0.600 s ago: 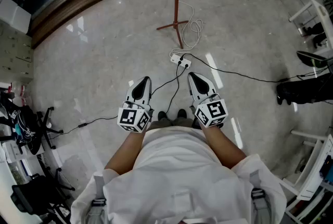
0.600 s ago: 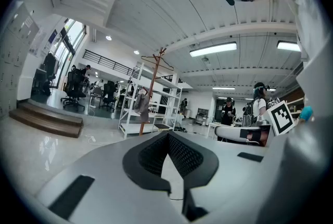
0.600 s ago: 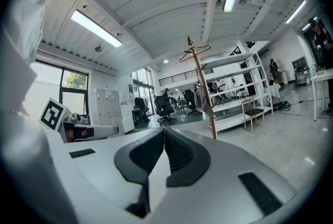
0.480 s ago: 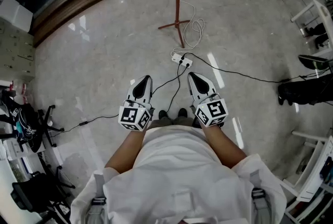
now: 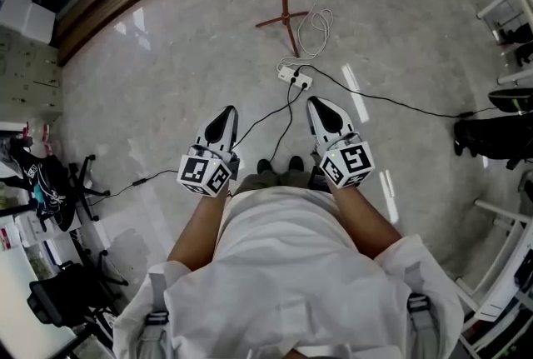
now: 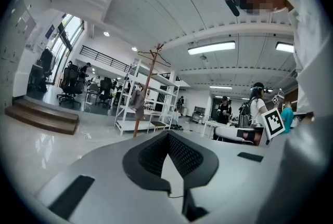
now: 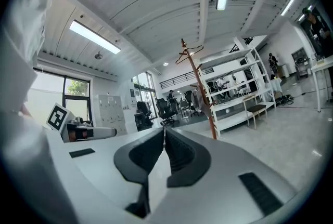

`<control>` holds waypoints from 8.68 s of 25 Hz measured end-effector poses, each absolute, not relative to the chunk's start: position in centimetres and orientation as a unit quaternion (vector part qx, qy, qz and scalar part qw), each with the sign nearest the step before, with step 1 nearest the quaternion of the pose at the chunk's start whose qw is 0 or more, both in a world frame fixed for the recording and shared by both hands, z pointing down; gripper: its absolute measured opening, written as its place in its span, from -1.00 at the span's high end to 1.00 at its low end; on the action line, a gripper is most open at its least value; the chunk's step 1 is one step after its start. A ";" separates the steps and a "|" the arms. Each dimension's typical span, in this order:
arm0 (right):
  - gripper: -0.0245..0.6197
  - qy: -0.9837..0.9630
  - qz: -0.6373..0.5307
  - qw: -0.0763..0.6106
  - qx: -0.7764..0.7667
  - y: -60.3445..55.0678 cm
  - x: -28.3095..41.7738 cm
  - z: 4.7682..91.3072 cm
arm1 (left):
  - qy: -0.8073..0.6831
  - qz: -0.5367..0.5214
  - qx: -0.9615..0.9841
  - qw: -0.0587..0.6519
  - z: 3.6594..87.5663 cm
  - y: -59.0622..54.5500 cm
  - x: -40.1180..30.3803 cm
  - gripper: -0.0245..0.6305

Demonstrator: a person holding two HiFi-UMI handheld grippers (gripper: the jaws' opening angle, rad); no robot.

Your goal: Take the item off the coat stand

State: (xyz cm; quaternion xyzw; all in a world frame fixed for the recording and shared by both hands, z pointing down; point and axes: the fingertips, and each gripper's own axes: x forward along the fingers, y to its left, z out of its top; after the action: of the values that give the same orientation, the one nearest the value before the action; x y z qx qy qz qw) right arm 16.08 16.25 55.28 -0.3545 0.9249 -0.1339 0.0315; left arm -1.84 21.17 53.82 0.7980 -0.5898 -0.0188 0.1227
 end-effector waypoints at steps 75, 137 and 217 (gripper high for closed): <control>0.39 0.902 -0.089 0.006 -0.422 -43.8 -4.2 49.8 | -0.443 0.029 0.892 0.091 47.2 -44.2 -16.8 0.52; 0.74 0.946 -0.049 0.045 -0.316 -38.7 -12.4 42.0 | -0.456 -0.013 0.889 0.050 39.7 -37.5 -21.3 0.85; 0.76 0.960 -0.079 -0.001 -0.270 -2.6 7.0 49.0 | -0.488 -0.039 0.859 0.150 47.2 0.4 -1.7 0.85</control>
State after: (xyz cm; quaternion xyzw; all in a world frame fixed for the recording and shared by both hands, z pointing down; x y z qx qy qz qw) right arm 7.05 -2.59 48.98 -0.2698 0.9597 -0.0785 -0.0010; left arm -1.66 0.38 47.18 0.8586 -0.4885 -0.0392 0.1504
